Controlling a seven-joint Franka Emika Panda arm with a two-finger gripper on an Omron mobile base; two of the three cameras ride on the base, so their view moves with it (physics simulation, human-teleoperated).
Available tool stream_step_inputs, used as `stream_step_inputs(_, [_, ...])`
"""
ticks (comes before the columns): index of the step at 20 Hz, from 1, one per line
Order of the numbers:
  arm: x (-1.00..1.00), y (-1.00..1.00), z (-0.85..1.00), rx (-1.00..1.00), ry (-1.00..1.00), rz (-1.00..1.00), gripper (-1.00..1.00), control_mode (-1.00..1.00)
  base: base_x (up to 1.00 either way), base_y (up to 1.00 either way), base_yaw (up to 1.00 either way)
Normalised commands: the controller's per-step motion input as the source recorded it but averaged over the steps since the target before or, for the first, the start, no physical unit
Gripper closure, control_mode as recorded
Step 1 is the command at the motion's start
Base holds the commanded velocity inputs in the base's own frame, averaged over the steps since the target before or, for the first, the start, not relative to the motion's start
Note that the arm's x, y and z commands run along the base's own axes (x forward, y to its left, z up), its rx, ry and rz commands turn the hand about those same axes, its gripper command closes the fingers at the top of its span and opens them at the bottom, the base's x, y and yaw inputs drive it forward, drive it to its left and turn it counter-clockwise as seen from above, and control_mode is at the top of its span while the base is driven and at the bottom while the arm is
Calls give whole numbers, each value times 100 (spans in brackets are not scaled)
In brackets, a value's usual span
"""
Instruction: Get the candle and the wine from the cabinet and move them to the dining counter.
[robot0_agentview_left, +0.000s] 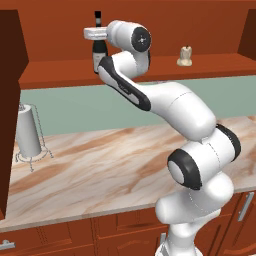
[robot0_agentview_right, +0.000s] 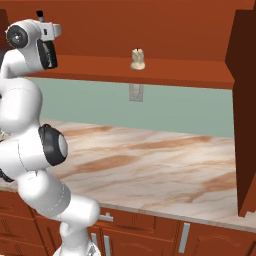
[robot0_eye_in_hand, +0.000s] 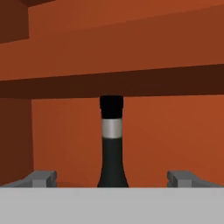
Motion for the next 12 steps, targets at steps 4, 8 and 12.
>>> stream_step_inputs(4, [22,12,-1,0,0,0,-100,-100,0,0,0])
stream_step_inputs(8, [25,6,0,0,0,0,-100,-100,0,0,0])
stream_step_inputs(12, [29,4,0,0,0,0,-100,-100,0,0,0])
